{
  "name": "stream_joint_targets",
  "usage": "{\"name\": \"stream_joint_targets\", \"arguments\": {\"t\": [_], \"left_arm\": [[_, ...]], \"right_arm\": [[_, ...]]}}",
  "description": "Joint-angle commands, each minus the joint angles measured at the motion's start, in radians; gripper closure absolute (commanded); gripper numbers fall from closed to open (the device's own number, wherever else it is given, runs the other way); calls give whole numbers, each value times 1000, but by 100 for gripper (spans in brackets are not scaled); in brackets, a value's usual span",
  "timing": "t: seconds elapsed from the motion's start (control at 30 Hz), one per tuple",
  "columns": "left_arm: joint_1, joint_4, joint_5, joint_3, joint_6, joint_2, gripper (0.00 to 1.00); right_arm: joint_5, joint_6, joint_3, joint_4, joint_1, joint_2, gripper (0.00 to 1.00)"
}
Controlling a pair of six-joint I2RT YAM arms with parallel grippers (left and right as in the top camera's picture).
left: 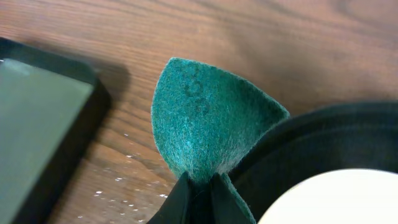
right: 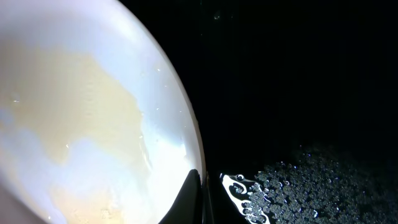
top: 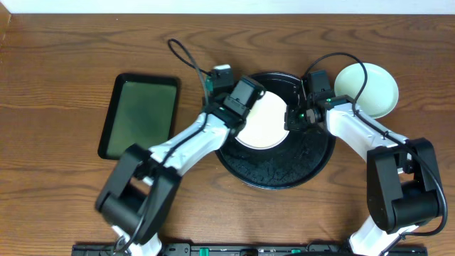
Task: Clean dirty plates on tray and stack at the side
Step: 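Scrub the pink plate with the sponge while the right gripper holds it, then return the sponge to the water tray with the left gripper, then lift the pink plate by its rim with the right gripper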
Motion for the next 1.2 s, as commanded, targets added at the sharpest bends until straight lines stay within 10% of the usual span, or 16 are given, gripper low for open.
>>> {"name": "stream_joint_targets", "arguments": {"t": [0.0,0.47,0.53,1.17], "left_arm": [[31,-23,77,-10,5,-132,93],[480,-316,340,-10,-39,-351,93],[565,-368,340,-10,-37,-348,92],[741,-311,592,-18,34,-43,92]], "right_arm": [[-9,-61,44,-30,5,-36,99],[561,-386,240,-236,168,-220,99],[535,-282,239,-253,188,-223,80],[252,-59,235,-239,134,44,57]]}}
